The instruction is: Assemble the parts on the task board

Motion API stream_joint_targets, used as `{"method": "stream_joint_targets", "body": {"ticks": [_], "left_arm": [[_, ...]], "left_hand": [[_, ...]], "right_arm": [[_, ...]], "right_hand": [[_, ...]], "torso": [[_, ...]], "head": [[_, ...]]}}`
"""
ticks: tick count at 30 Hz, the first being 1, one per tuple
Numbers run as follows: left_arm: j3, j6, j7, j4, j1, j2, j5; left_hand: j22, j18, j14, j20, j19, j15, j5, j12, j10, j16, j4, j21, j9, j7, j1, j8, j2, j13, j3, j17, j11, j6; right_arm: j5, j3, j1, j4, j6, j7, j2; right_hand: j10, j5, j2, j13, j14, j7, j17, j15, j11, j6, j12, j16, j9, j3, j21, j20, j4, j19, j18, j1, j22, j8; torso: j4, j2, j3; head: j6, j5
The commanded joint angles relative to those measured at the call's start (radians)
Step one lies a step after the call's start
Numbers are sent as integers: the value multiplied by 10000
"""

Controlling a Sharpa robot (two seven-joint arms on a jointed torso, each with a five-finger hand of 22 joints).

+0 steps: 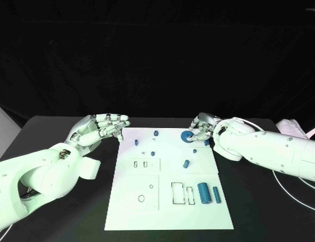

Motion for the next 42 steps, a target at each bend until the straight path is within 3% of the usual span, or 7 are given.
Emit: {"method": "stream_joint_targets", "body": {"ticks": [1,24,28,38,42], "left_arm": [[8,145,15,25,12,9,-79],[9,189,-30,34,13,-13,-83],[9,193,-33,38,13,-20,-83],[9,202,-36,35,13,-22,-83],[9,205,-37,15,13,-19,-83]], "left_hand": [[8,138,-71,-12,-69,-33,-68,-33,49,46,-14,64,14,32,-83,23,31,16,57,17,19,13],[21,138,-76,-11,-82,-32,-71,-34,46,61,-12,86,16,32,-97,21,26,15,60,16,20,8],[21,138,-76,-11,-82,-32,-71,-34,46,61,-12,86,16,32,-97,21,26,15,60,16,20,8],[21,138,-76,-11,-82,-32,-71,-34,46,61,-12,86,16,32,-97,21,26,15,60,16,20,8],[21,138,-76,-11,-82,-32,-71,-34,46,61,-12,86,16,32,-97,21,26,15,60,16,20,8]], "right_arm": [[-22,-7,-28,-57,-42,-51,57],[-210,-53,-108,-348,42,-136,340],[-988,-58,-137,-207,-309,-157,332],[-2040,-60,-171,273,-1522,-65,260],[-2268,-51,-140,637,-1903,-60,202]], "right_hand": [[1057,34,-1,2629,1034,17,2587,60,62,39,39,60,11,25,52,47,50,747,-112,90,2025,64],[1057,95,138,2629,1037,-23,2604,34,26,239,39,65,-15,497,114,33,62,778,-131,385,2112,152],[1057,-303,212,2629,1043,-136,2629,-43,-72,619,39,71,-31,1007,362,-25,86,941,-213,473,2432,262],[1057,-113,62,2629,1043,-238,2629,-136,-168,906,39,71,-69,1521,486,-114,112,1025,-255,380,2592,312],[1057,-96,28,2629,1043,-243,2629,-141,-174,930,39,71,-73,1563,516,-121,124,1046,-266,342,2630,313]], "torso": [[-19,6,11],[-10,-3,15],[-17,-4,13],[-14,-10,22],[-13,-17,21]], "head": [[-26,3],[-108,30],[-99,31],[-29,43],[-60,62]]}}
